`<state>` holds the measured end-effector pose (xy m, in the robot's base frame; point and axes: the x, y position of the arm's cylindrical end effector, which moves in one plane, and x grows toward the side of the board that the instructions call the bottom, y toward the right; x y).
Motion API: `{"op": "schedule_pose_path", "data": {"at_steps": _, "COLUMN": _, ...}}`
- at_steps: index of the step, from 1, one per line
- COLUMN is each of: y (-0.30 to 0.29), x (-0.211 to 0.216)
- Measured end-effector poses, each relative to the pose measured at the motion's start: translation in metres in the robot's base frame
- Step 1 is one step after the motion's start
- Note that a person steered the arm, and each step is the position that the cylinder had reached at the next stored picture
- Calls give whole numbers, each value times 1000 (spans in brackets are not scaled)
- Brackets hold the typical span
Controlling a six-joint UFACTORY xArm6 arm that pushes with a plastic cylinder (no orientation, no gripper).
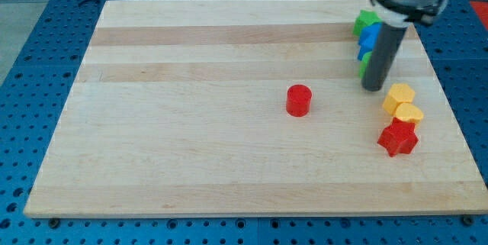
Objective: Separate the yellow hexagon from the yellow heart
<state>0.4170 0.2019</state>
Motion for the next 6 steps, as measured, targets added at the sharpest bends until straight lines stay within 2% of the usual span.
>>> {"op": "schedule_pose_path", "data": {"at_steps": 1, "y": 46, "x": -4}}
{"op": "schedule_pose_path", "data": {"at_steps": 2, "y": 65, "x": 20}}
{"op": "schedule_pose_path", "data": {"at_steps": 3, "y": 52, "x": 47}}
{"op": "schedule_pose_path", "data": {"at_steps": 5, "y": -22, "x": 50}}
{"op": "schedule_pose_path", "data": {"at_steps": 6, "y": 8, "x": 33}}
